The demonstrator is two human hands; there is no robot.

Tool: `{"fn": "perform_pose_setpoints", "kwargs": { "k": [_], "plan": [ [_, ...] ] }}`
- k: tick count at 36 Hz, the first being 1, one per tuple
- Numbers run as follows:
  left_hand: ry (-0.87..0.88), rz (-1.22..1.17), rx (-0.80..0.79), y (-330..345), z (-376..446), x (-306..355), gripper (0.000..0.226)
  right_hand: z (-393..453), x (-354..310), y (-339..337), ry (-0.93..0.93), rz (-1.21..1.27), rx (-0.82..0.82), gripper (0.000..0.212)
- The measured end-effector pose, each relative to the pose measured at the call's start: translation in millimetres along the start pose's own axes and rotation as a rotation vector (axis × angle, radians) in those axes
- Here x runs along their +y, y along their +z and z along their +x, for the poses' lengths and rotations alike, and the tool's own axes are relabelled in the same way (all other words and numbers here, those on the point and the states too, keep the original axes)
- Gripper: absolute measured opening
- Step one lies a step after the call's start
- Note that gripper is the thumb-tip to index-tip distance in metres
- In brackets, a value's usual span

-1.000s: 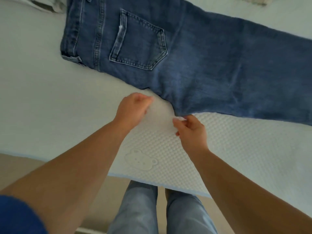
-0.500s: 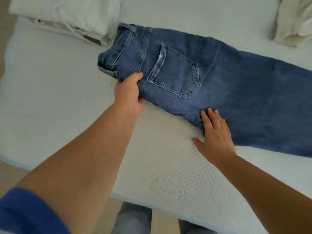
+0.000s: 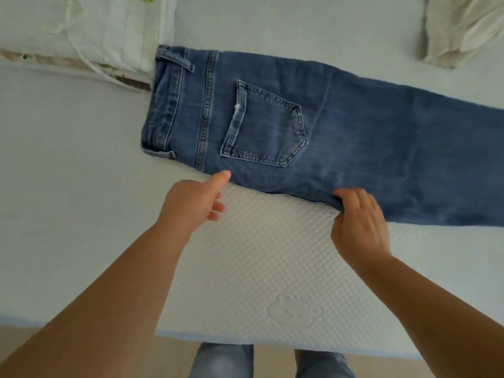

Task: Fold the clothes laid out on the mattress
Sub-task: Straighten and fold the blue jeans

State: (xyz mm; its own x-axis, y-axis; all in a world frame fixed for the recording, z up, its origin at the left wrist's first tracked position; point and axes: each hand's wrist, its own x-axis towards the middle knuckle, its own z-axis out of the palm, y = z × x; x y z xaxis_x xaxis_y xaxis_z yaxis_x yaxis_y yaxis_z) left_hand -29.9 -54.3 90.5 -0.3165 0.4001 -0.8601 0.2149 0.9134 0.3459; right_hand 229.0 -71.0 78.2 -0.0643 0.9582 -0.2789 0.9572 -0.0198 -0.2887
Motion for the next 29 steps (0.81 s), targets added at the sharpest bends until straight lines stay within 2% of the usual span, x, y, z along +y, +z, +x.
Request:
{"fn": "perform_pose_setpoints", "kwargs": {
  "k": [4,7,9,12,14,18,21,23,27,29],
  "plan": [
    [0.533,0.170,0.099,37,-27,-5,0.014,4,6,-5,0.016,-0.035,-0.144,0.031],
    [0.957,0.337,0.082,70,-31,5,0.036,13,13,-7,-0.044,-0.042,-0.187,0.030],
    [1.121,0.506,-0.001,92,-25,16,0.047,20,20,-12,-0.112,0.001,-0.193,0.028],
    [1.126,0.782,-0.095,120,-10,23,0.058,32,31,-22,-0.145,0.091,-0.231,0.024],
    [1.108,0.868,-0.080,132,0,28,0.052,42,38,-26,-0.133,0.156,-0.260,0.021],
    [1.074,0.737,0.010,140,6,47,0.029,56,44,-28,-0.137,0.250,-0.279,0.026],
    [0.973,0.731,0.068,144,8,60,0.030,54,53,-26,-0.080,0.242,-0.204,0.053],
    [0.928,0.763,0.084,147,10,67,0.035,49,66,-27,-0.030,0.182,-0.129,0.061],
    [0.868,0.846,0.060,148,16,81,0.044,47,94,-27,-0.024,-0.047,-0.129,0.040],
    [0.841,0.859,0.061,151,18,85,0.043,52,102,-29,-0.040,-0.009,-0.165,0.028]
  ]
}}
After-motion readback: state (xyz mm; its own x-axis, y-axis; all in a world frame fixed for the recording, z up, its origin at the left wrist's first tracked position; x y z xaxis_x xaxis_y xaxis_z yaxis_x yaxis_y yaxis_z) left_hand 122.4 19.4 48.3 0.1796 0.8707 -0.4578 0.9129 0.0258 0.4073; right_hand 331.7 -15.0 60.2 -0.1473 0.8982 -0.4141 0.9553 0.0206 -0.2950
